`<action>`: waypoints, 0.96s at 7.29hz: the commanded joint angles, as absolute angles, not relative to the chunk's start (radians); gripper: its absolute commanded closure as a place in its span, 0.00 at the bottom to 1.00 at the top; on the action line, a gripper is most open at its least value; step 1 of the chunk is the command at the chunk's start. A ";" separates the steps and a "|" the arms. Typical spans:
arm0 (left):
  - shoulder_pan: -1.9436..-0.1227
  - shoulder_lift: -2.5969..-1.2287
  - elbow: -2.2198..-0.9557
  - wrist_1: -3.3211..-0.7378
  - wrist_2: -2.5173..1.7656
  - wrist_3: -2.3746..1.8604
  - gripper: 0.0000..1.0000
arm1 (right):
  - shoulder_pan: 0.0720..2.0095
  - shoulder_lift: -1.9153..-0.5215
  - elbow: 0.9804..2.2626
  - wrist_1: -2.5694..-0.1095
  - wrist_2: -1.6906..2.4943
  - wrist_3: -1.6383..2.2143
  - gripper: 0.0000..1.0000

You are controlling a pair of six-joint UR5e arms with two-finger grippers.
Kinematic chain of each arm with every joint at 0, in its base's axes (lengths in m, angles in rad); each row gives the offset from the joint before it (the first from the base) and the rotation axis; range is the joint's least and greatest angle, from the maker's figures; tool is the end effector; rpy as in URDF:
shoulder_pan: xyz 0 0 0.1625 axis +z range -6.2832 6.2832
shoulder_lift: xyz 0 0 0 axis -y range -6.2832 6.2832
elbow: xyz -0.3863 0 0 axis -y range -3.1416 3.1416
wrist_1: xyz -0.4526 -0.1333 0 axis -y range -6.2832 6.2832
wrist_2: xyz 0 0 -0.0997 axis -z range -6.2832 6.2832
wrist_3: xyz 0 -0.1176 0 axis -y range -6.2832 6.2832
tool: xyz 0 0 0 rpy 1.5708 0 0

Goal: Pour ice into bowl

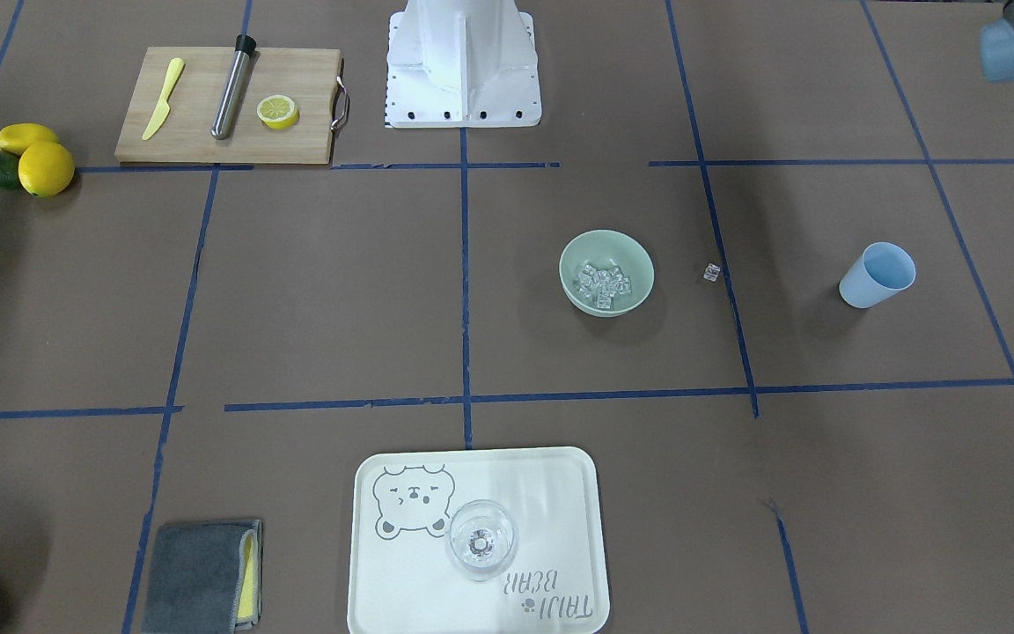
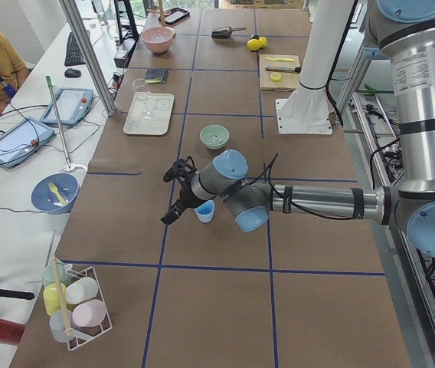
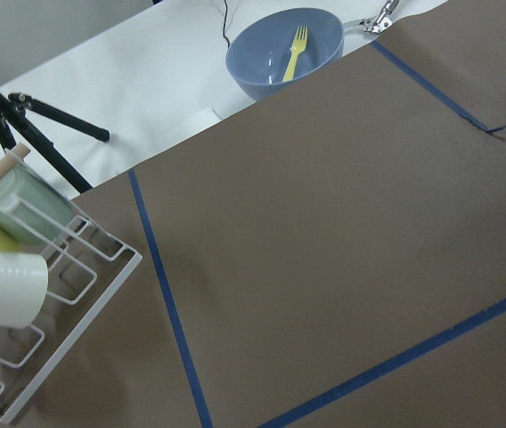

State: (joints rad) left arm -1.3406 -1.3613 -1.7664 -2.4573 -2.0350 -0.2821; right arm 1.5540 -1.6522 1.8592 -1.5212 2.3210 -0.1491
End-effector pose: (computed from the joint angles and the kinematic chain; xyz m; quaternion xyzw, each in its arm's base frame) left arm 0.0394 -0.5216 0.5379 0.3450 0.3059 0.0743 0.8842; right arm 0.0442 -0.5306 0.5124 0.1428 -0.3547 -0.1232 0.9158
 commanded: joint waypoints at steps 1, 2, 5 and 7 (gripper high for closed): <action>-1.447 -1.355 -1.756 -2.242 -2.169 -0.268 0.00 | 1.487 -1.634 1.955 -1.522 2.330 -0.077 0.00; -1.478 -1.359 -1.758 -2.073 -2.169 -0.194 0.00 | 1.444 -1.581 1.962 -1.520 2.348 -0.074 0.00; -1.624 -1.397 -1.770 -1.656 -2.175 0.193 0.00 | 1.263 -1.406 1.963 -1.520 2.359 0.162 0.00; -1.626 -1.397 -1.763 -1.638 -2.297 0.186 0.00 | 1.098 -1.237 1.963 -1.523 2.339 0.407 0.00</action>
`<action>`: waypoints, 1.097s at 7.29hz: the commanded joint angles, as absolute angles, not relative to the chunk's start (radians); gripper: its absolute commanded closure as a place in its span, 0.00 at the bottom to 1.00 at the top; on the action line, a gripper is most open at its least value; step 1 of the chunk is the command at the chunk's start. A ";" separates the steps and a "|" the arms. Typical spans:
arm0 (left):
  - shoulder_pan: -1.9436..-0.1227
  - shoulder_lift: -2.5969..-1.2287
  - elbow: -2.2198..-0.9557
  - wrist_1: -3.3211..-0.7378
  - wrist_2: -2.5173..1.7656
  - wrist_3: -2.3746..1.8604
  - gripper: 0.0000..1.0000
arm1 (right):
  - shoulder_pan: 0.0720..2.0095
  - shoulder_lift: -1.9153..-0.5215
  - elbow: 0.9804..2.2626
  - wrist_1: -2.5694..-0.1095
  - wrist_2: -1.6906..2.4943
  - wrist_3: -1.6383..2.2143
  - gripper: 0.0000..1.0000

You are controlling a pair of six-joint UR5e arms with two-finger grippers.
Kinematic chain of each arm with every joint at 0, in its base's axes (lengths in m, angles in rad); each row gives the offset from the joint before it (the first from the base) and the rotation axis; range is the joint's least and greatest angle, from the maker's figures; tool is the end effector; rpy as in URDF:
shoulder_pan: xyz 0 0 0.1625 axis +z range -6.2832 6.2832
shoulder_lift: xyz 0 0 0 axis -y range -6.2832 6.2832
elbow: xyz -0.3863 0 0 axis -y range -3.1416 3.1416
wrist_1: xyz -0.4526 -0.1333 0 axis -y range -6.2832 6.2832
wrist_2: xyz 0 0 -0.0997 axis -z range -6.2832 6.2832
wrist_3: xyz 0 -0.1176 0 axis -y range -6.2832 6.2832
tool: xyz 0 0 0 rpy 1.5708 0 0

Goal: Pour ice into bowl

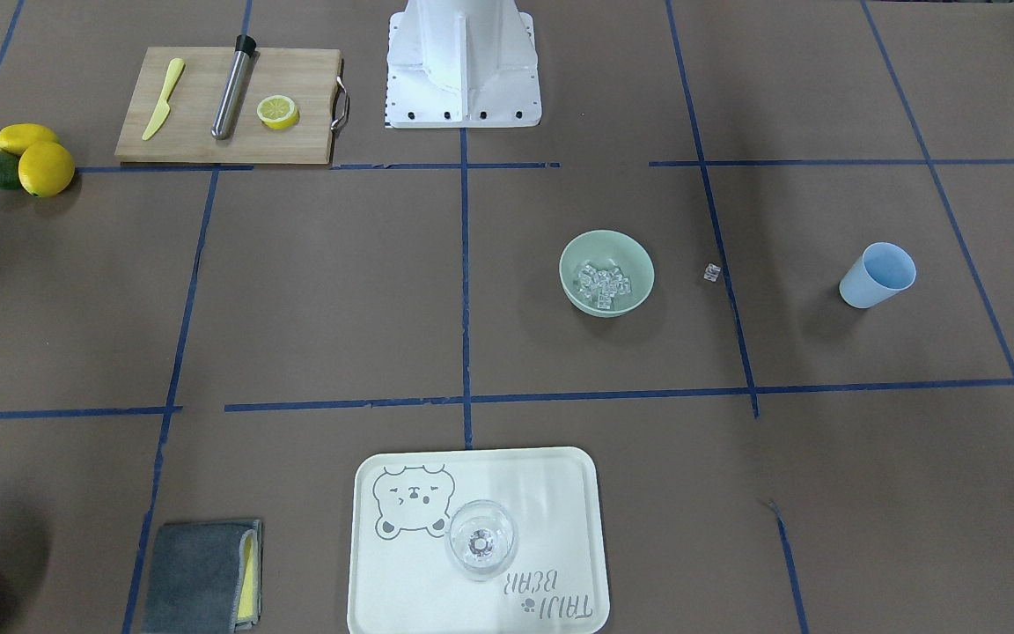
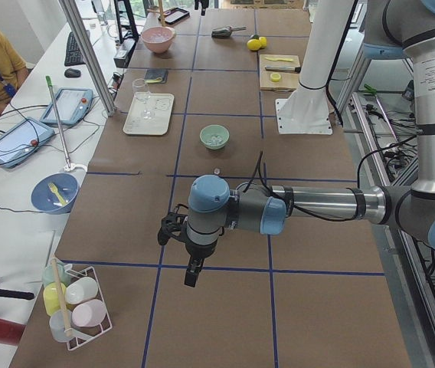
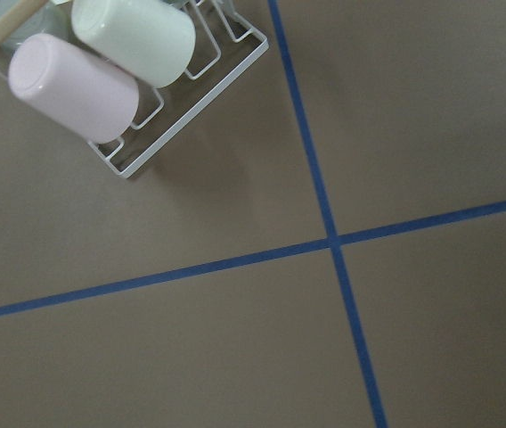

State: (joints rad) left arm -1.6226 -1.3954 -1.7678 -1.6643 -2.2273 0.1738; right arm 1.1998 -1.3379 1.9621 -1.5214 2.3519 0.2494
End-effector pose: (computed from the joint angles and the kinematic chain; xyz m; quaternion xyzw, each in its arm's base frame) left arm -0.0871 -0.4910 0.6142 0.0903 0.3137 0.0761 0.9422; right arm -0.1655 -0.5648 0.2769 0.1813 -0.4354 -0.1786 0.8635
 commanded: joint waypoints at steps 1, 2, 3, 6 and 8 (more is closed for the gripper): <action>-1.628 -1.396 -1.776 -1.640 -2.319 0.177 0.00 | 1.009 -1.176 1.965 -1.523 2.282 0.551 0.00; -1.626 -1.402 -1.781 -1.641 -2.344 0.167 0.00 | 0.889 -1.102 1.964 -1.525 2.196 0.692 0.00; -1.628 -1.422 -1.776 -1.641 -2.370 0.075 0.00 | 0.786 -1.047 1.962 -1.526 2.099 0.812 0.00; -1.626 -1.422 -1.782 -1.675 -2.370 -0.029 0.00 | 0.544 -0.822 1.820 -1.537 1.901 1.081 0.00; -1.626 -1.425 -1.784 -1.677 -2.370 -0.029 0.00 | 0.480 -0.636 1.569 -1.531 1.829 1.143 0.00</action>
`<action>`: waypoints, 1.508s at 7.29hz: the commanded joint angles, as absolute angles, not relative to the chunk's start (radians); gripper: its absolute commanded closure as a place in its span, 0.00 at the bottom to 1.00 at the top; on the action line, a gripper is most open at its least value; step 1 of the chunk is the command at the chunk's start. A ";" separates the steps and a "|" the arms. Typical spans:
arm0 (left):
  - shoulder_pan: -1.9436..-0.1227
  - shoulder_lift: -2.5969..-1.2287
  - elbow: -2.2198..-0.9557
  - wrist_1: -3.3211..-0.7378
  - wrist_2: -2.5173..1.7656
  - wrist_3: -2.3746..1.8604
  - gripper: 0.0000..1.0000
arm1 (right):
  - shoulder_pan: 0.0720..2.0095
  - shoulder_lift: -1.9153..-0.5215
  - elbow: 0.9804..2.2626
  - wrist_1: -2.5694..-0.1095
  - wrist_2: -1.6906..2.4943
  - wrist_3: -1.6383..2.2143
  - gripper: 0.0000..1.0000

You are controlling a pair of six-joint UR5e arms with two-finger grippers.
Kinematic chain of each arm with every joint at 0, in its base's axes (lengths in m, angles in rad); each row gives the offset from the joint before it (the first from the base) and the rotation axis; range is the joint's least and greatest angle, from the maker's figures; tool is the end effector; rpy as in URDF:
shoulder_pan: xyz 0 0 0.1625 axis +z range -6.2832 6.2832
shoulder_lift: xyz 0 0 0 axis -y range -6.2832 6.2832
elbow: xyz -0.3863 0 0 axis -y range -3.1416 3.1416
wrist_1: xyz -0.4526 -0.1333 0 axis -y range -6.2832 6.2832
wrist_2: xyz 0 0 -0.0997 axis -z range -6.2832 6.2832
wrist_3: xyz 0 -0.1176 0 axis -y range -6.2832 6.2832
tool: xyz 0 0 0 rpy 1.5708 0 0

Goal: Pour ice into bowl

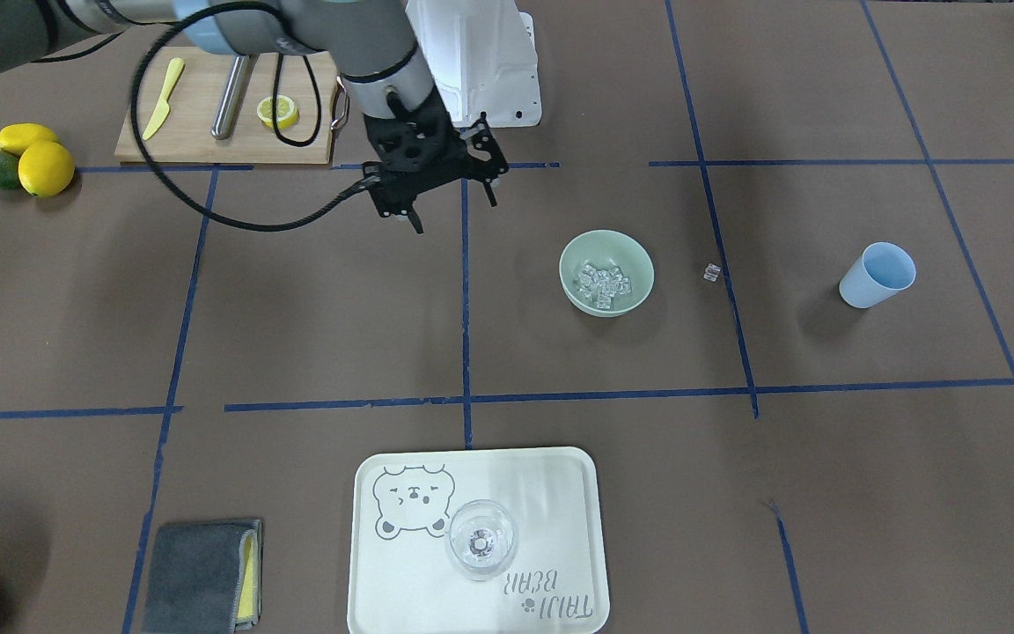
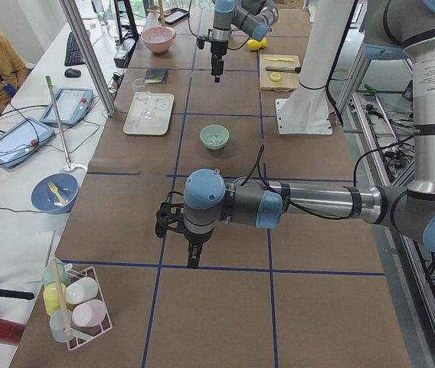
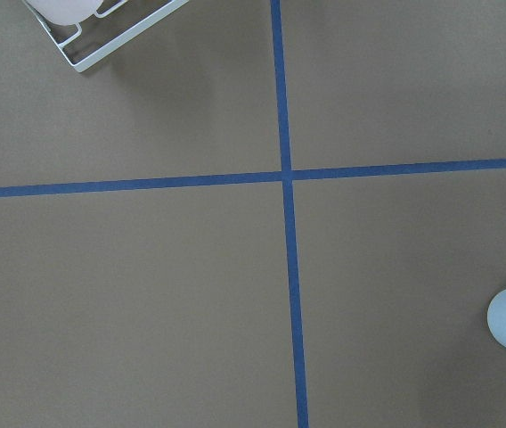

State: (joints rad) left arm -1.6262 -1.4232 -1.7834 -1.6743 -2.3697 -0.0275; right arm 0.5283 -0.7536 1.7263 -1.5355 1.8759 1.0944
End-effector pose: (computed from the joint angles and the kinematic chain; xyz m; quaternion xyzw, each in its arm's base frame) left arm -0.0770 -0.5034 0.5793 0.0829 0.3864 -0.0053 0.9186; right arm -0.5419 -0.4297 0.0283 0.1132 -0.4824 -0.0509 0.8671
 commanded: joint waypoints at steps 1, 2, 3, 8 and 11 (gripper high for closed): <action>-1.626 -1.425 -1.784 -1.687 -2.370 -0.029 0.00 | 0.454 -0.576 1.472 -1.528 1.810 1.163 0.01; -1.626 -1.425 -1.783 -1.703 -2.370 -0.029 0.00 | 0.424 -0.528 1.385 -1.526 1.774 1.170 0.02; -1.626 -1.425 -1.782 -1.704 -2.370 -0.029 0.00 | 0.402 -0.473 1.280 -1.514 1.719 1.172 0.05; -1.626 -1.425 -1.781 -1.706 -2.370 -0.029 0.00 | 0.374 -0.472 1.161 -1.422 1.707 1.173 0.39; -1.626 -1.425 -1.781 -1.704 -2.370 -0.029 0.00 | 0.376 -0.468 1.164 -1.413 1.712 1.177 1.00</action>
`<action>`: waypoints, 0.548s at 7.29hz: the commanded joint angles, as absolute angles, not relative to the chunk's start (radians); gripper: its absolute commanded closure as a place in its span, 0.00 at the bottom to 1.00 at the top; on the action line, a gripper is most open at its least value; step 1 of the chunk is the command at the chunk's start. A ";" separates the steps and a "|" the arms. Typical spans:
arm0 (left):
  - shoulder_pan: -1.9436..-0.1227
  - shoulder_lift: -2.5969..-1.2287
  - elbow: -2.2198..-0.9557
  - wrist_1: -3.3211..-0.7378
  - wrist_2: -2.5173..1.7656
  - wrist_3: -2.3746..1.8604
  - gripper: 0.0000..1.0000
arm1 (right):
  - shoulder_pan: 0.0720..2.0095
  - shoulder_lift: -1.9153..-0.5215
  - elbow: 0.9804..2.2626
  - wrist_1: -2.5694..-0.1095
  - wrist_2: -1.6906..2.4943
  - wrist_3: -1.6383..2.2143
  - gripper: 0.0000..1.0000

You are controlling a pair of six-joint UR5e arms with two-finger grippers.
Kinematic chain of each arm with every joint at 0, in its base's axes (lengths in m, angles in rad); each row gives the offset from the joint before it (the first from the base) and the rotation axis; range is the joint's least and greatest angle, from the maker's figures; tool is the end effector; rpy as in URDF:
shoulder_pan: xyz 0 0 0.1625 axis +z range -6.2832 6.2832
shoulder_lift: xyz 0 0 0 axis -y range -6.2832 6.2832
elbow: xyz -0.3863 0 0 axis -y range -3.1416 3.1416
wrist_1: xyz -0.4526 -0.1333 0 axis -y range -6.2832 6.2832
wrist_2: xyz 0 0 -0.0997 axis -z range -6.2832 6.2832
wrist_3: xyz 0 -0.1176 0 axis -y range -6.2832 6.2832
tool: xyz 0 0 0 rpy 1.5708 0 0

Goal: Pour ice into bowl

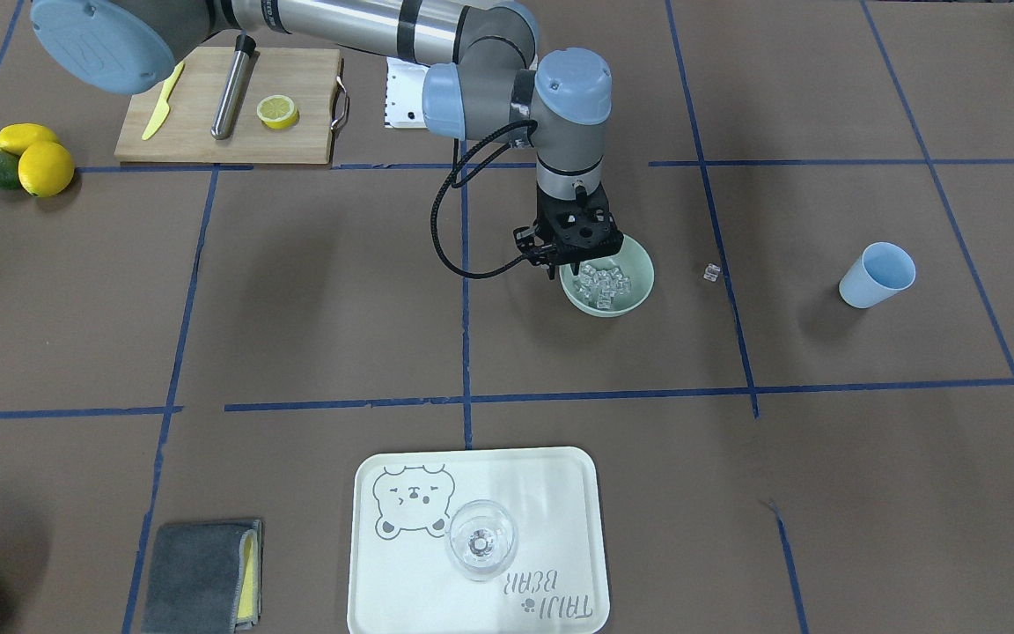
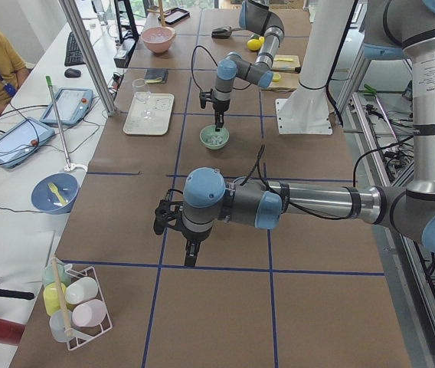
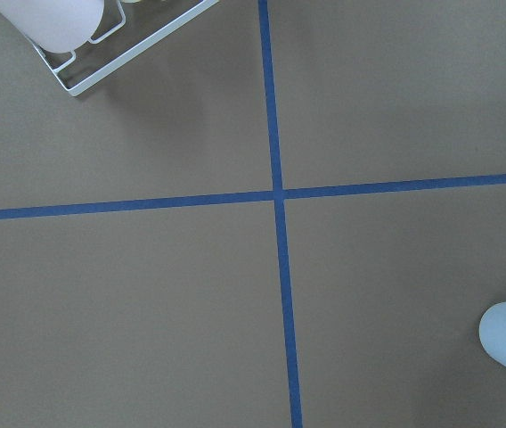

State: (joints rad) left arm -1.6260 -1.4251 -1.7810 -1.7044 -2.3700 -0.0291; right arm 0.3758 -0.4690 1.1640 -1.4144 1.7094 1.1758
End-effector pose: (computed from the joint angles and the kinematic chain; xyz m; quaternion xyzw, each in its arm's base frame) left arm -0.0770 -0.5060 0.5763 0.0961 0.3859 -0.0002 0.9175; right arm -0.7435 -0.4192 0.0490 0.0964 -0.4055 -0.0373 0.9082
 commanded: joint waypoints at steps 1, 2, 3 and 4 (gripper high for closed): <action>-1.626 -1.425 -1.781 -1.706 -2.370 -0.029 0.00 | 0.377 -0.466 1.170 -1.414 1.712 1.178 1.00; -1.626 -1.425 -1.779 -1.706 -2.370 -0.029 0.00 | 0.383 -0.466 1.189 -1.417 1.712 1.178 1.00; -1.626 -1.424 -1.778 -1.706 -2.370 -0.029 0.00 | 0.405 -0.469 1.224 -1.427 1.726 1.175 1.00; -1.626 -1.425 -1.778 -1.706 -2.370 -0.028 0.00 | 0.441 -0.474 1.268 -1.465 1.774 1.161 1.00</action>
State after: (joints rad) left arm -1.6260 -1.4245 -1.7787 -1.7057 -2.3700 -0.0289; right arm 0.4051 -0.4695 1.2193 -1.4315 1.7320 1.1730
